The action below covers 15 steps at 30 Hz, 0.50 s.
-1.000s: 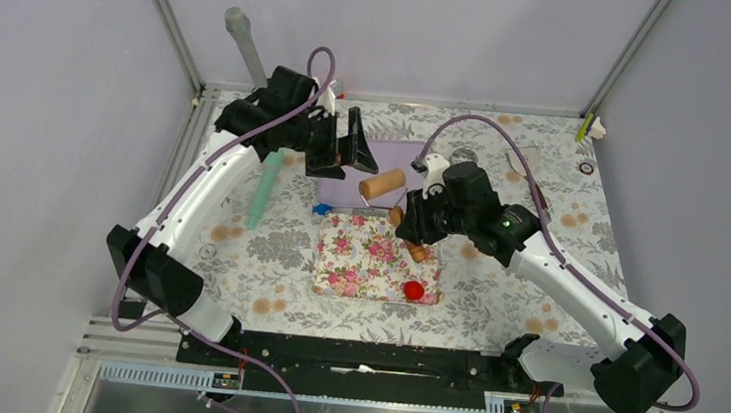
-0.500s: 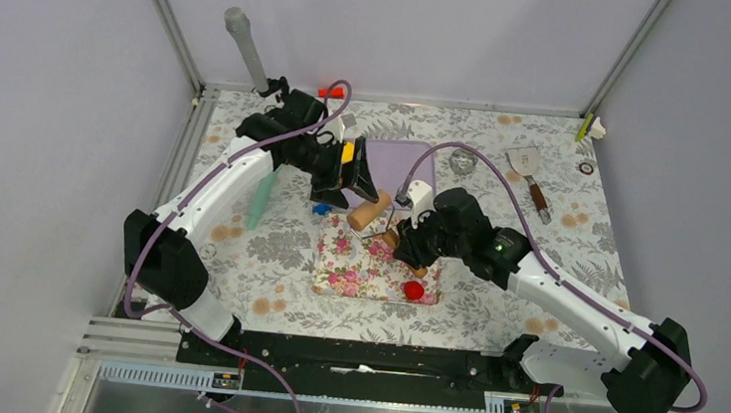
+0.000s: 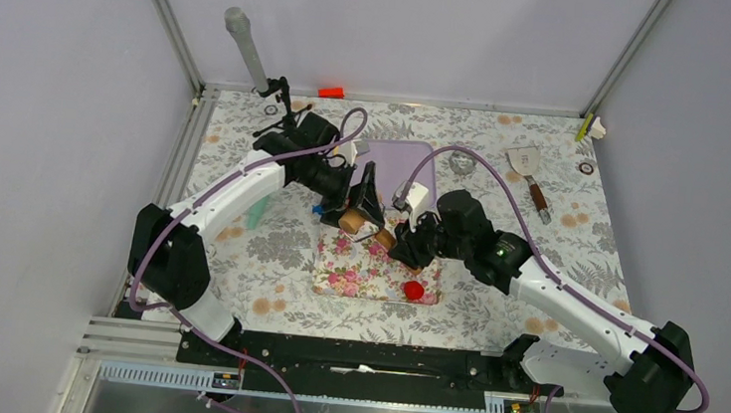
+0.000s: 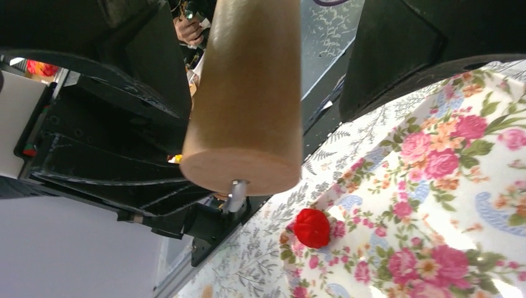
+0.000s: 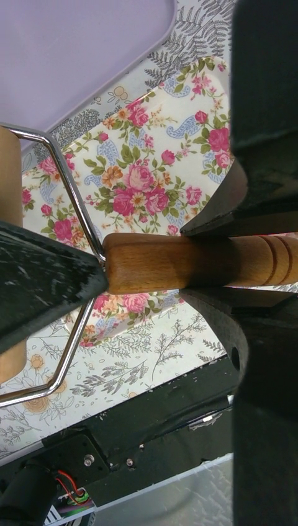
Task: Roll out the dumpling wrappers from the dough
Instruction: Pick up the rolling pin from the center of the board.
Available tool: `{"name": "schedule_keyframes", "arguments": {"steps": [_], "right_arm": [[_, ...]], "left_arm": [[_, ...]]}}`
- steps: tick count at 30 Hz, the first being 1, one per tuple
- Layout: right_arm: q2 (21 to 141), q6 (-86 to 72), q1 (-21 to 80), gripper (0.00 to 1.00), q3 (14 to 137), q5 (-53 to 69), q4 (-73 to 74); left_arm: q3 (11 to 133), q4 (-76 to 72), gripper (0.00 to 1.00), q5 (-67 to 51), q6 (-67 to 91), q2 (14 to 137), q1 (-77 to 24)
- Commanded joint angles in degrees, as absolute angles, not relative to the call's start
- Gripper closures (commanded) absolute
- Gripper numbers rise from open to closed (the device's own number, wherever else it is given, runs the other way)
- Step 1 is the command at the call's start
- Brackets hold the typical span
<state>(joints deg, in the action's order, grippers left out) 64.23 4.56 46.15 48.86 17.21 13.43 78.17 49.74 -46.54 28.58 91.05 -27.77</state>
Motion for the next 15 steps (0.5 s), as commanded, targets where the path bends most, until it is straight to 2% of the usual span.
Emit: {"name": "schedule_keyframes", "arguments": {"steps": [1,9,15], "right_arm": [[62.1,7.2,46.8,1.0,49.5,18.9,8.3],[60.9,8.6,46.9,1.0,49.3,19.3,9.0],[60.8,9.6,46.9,1.0,48.8,20.2,9.8]], "left_arm": [[77.7,45.2,0.06,-52.5,28.2,90.4,-29.5],[75.8,44.2,0.13,-53.8,27.8,91.4,-31.3],[74.9,40.6,0.13,-56.1,30.3,91.4,-31.2]]}}
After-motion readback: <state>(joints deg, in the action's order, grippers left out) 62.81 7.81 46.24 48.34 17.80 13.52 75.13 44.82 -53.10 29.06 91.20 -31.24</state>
